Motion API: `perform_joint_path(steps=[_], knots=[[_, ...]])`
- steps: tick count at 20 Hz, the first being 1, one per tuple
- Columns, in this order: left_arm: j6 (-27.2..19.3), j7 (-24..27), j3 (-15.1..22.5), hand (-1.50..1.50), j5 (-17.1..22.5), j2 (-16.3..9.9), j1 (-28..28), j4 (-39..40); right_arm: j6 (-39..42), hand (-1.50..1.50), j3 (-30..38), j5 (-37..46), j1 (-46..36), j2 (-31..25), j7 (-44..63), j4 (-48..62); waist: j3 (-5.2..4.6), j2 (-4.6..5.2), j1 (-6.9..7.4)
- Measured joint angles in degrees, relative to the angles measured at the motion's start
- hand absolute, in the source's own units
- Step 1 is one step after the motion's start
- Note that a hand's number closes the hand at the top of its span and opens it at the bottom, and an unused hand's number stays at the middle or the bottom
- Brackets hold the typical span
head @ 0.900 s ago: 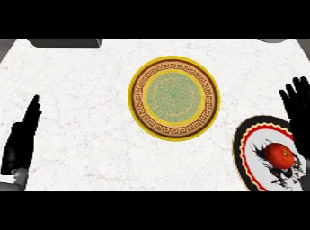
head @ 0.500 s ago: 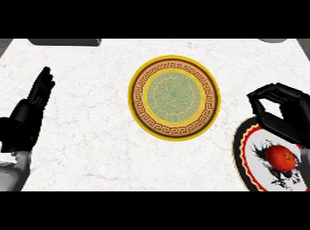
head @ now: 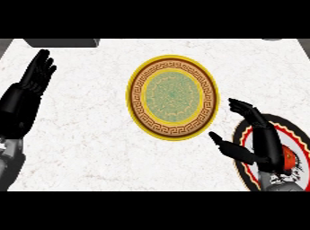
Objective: Pick the tomato from the plate and place it in the plate
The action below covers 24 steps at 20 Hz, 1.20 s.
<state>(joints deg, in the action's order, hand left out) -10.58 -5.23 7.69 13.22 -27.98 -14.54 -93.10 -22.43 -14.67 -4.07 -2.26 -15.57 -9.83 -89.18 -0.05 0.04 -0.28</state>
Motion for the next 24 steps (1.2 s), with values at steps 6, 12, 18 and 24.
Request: perform_joint_path(steps=[6, 12, 18, 24], knots=[[2.88, 1.69, -1.91, 0.0, -0.09, 0.9, -0.43, 2.45, -1.57, -1.5, 3.63, 1.03, 4.63, -2.21, -0.46, -8.71, 0.02, -0.12, -0.3], [4.06, 2.25, -3.05, 0.0, -0.13, 0.55, -0.02, 3.07, 2.76, -1.5, 6.88, 5.03, 6.14, -15.79, 15.92, -16.21, -0.15, -0.25, -0.53], [4.32, 1.95, -3.0, 0.0, -0.17, 1.0, -0.46, 2.97, 14.54, -1.5, 8.09, 4.57, 6.32, -30.53, 34.36, -19.83, -0.26, -0.2, -0.37], [4.89, 1.71, -2.92, 0.0, -0.48, 1.42, -0.96, 2.63, 26.83, -1.5, 5.76, -1.06, 3.57, -37.93, 49.37, -22.19, -0.13, -0.01, 0.57]])
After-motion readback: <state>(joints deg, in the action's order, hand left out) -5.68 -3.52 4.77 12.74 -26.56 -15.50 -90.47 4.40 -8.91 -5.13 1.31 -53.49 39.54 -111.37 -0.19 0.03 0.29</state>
